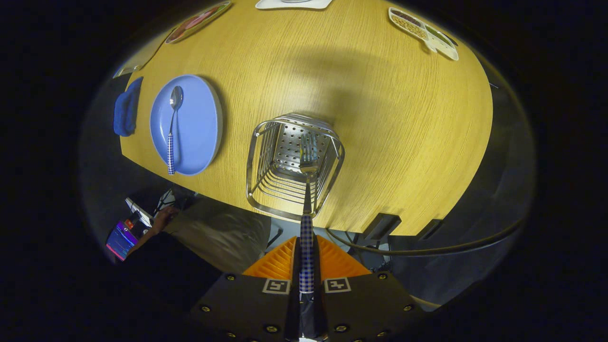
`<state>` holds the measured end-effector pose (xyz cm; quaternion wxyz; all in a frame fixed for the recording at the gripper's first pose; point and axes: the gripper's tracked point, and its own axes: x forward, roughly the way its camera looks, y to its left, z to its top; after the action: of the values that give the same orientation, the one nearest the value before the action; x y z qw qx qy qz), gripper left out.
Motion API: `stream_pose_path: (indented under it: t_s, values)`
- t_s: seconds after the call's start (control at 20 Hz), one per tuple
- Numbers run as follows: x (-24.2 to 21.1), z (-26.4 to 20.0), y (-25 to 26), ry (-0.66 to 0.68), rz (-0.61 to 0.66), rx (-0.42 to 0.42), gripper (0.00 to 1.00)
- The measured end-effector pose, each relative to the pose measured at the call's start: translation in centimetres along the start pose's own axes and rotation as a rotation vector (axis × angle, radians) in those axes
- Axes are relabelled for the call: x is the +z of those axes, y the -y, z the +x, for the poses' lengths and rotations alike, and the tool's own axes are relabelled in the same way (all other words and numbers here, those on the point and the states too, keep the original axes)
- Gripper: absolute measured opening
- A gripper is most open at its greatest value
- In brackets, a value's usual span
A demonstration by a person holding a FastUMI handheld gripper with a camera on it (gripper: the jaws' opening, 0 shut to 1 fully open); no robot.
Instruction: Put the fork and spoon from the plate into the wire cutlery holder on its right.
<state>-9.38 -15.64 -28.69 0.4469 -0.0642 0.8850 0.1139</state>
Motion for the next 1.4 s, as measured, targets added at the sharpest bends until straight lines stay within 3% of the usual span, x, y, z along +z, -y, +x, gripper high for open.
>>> stream_pose_path:
  t_s: [0.1, 0.2, 0.4, 0.5, 0.6, 0.75, 0.95, 1.2, 1.4]
  values:
    - [0.3, -0.1, -0.6, 0.003, 0.009, 0.031, 0.17]
    - [0.3, -0.6, -0.9, 0.009, 0.013, 0.059, 0.3]
    - [-0.2, -1.0, -0.9, 0.014, 0.017, 0.077, 0.32]
    - [-0.4, -1.2, -0.9, 0.032, 0.03, 0.097, 0.82]
    - [-0.5, -1.5, -0.2, 0.06, 0.044, 0.097, 0.82]
    - [-1.6, -2.4, -0.2, 0.132, 0.093, 0.153, 1.0]
    - [-4.9, -3.2, -1.4, 0.313, 0.158, 0.193, 1.0]
    - [-10.4, -1.9, -9.8, 0.444, 0.201, 0.361, 1.0]
    - [-8.6, 0.2, -16.7, 0.513, 0.215, 0.441, 1.0]
